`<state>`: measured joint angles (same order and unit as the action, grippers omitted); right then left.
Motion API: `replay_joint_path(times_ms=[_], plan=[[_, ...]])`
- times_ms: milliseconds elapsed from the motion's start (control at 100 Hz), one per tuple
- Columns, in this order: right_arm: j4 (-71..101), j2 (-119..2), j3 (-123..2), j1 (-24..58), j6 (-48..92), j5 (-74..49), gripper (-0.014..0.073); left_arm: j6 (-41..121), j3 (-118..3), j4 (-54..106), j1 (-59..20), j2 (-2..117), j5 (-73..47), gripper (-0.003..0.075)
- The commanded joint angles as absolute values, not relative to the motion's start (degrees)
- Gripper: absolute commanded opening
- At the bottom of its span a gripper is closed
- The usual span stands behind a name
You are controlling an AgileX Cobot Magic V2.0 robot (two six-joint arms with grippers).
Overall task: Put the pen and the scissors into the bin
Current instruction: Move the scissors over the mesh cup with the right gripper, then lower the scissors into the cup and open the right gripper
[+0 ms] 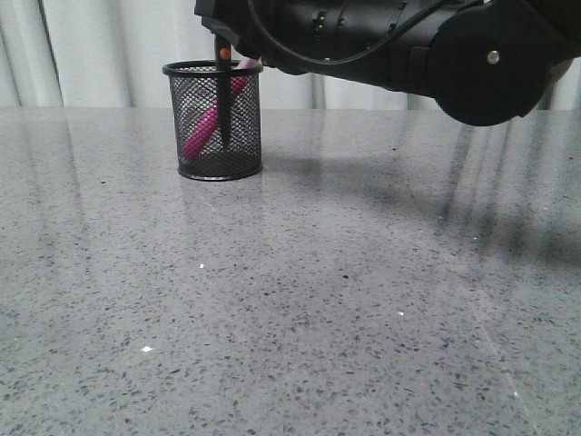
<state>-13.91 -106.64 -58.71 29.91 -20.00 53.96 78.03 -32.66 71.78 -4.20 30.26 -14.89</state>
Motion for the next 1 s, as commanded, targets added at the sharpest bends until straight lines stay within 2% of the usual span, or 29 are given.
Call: replay_joint_path(times_ms=[0, 990], plan=[[-12.02, -104.17, -59.67, 29.55, -17.88, 59.27, -0.0068, 77.57, -34.25, 72.82, -4.62, 30.35, -13.45, -0.0022], [-11.71, -104.17, -59.67, 29.55, -13.21, 57.61, -0.0068, 77.57, -34.25, 72.82, -4.62, 30.35, -13.45, -0.0022]])
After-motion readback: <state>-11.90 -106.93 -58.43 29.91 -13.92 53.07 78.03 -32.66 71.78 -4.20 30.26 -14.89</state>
